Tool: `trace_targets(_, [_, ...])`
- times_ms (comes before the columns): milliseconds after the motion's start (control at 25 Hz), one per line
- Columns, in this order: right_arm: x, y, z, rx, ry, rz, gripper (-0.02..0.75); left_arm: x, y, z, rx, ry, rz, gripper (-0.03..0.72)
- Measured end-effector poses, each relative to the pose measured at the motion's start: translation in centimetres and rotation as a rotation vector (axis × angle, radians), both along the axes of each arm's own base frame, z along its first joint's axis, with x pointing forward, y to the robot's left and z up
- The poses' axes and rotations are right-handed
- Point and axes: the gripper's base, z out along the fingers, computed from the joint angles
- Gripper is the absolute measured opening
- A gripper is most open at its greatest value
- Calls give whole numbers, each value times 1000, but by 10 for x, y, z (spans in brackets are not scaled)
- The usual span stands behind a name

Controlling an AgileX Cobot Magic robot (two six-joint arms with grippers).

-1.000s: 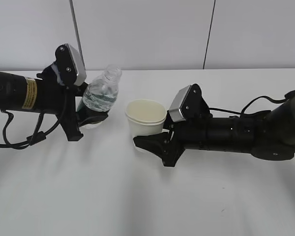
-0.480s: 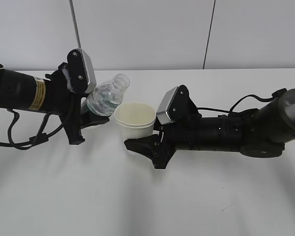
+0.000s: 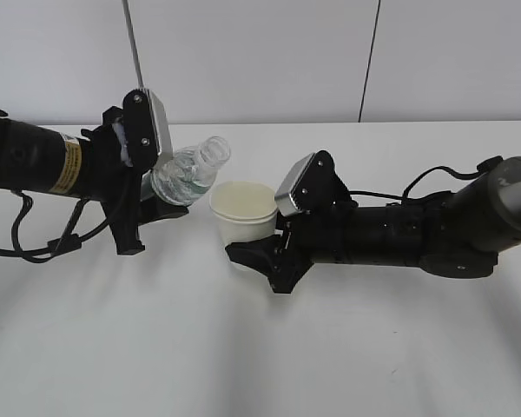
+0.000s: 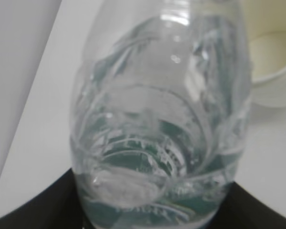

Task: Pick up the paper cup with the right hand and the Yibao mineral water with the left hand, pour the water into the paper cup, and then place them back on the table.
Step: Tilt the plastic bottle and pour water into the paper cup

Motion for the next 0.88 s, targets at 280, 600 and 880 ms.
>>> trace_targets(280, [4,1,2,5,-12,-2,521,1,3,12,57,-82,-26,410])
trace_targets(600, [4,1,2,4,-11,-4,521,1,3,13,144,-126,-87,405])
trace_targets(880, [2,3,2,10,5,15,521,5,-2,16,239,-190,-78,386])
